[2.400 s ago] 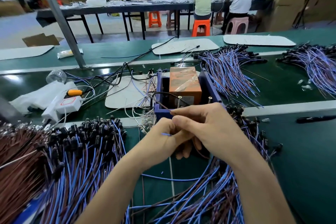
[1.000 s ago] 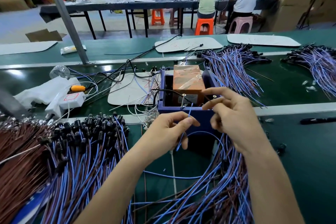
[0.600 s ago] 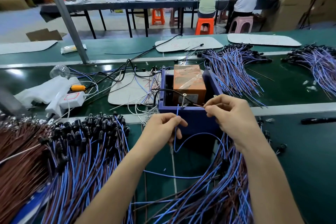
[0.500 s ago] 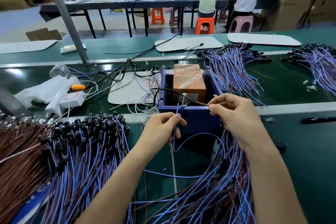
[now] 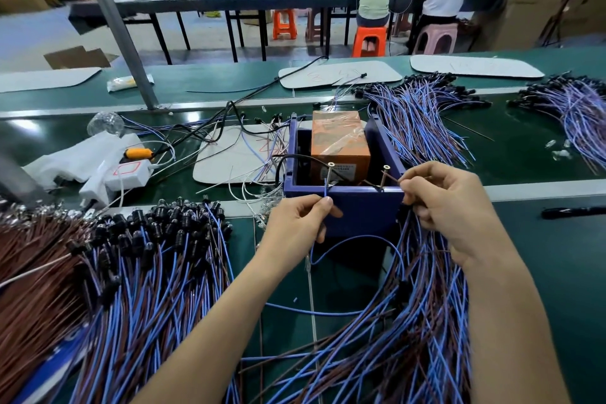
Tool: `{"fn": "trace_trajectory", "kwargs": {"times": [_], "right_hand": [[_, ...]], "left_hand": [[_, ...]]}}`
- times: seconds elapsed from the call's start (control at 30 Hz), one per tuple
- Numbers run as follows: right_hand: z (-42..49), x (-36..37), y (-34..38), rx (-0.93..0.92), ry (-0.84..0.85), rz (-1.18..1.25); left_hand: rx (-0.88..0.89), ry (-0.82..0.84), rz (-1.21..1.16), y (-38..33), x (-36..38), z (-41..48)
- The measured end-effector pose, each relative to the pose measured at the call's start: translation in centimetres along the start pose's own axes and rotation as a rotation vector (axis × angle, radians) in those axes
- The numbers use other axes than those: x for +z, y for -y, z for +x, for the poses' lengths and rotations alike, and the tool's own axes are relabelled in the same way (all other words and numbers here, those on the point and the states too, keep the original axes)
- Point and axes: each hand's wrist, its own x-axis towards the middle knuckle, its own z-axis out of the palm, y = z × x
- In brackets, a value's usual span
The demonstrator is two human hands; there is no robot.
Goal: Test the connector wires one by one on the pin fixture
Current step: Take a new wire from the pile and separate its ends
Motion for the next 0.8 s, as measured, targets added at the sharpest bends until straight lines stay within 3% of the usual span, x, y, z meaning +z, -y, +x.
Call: {"fn": "trace_trajectory", "kwargs": {"times": [0.4, 0.8], "right_hand": [[0.7, 0.0, -1.4, 0.018, -0.015, -0.297], [0.5, 0.0, -1.2, 0.049, 0.115, -0.24]], "left_hand": [[-0.026, 0.013, -0.006, -0.5, -0.2, 0.3], [-0.03, 0.025, -0.007, -0.6, -0.4, 0.2]]}}
